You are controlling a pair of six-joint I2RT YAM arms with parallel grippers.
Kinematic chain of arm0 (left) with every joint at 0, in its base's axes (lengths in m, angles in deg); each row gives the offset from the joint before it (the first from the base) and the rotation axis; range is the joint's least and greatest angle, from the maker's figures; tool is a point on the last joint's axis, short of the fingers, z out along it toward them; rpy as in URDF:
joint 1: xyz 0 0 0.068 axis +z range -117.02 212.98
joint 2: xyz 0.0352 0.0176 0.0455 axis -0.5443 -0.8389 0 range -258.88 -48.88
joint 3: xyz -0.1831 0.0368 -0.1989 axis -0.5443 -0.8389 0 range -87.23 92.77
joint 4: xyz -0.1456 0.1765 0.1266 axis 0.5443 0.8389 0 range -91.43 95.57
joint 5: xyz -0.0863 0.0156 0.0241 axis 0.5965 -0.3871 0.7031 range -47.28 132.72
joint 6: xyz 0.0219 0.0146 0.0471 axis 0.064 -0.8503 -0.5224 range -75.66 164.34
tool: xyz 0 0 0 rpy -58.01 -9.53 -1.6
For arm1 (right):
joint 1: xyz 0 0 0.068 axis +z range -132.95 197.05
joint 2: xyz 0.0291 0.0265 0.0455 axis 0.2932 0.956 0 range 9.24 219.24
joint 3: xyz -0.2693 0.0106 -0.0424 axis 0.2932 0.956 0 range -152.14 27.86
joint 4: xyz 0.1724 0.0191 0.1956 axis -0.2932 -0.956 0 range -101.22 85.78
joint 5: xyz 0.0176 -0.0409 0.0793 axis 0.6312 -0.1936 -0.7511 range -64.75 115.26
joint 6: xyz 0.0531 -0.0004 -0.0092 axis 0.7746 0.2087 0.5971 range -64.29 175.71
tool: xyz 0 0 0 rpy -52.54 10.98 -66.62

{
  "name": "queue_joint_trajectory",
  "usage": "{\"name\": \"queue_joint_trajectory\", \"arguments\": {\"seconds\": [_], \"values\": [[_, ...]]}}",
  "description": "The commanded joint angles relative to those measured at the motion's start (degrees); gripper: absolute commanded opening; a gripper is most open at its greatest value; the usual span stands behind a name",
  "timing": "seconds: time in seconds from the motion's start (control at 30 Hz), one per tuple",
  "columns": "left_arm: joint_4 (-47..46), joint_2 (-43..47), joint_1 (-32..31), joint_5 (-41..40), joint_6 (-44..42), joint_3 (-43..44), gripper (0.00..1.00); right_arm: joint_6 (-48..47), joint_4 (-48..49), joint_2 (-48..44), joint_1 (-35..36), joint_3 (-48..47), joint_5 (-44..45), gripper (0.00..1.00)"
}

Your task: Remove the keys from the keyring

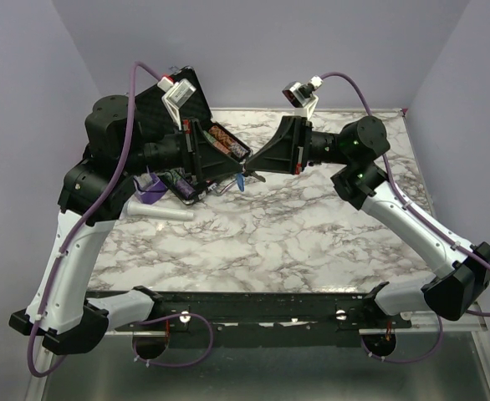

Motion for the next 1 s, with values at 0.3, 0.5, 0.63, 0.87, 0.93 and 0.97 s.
{"name": "queue_joint_trajectory", "arguments": {"seconds": [0.3, 0.5, 0.63, 0.87, 0.93, 0.97], "values": [[-3.6, 0.4, 0.4, 2.6, 1.2, -1.4, 0.24, 1.3, 2.9, -0.1, 0.3, -1.5, -2.0, 0.01], [-3.4, 0.6, 0.4, 2.7, 0.7, -2.3, 0.26, 1.9, 3.9, 0.4, 0.2, -1.8, -2.0, 0.01], [-3.5, 0.6, 0.4, 2.7, 0.6, -2.2, 0.15, 2.5, 4.7, 0.7, 0.3, -1.8, -2.2, 0.01], [-2.6, 0.0, 0.4, 2.6, 0.2, -1.4, 0.00, 2.9, 5.8, 1.1, 0.3, -1.8, -2.1, 0.01], [-2.4, -0.1, 0.4, 2.3, 0.0, -1.1, 0.00, 3.2, 6.2, 1.2, 0.2, -1.8, -2.0, 0.01], [-2.2, -0.1, 0.4, 2.2, -0.1, -0.9, 0.00, 3.4, 6.5, 1.3, 0.3, -1.9, -2.0, 0.01]]}}
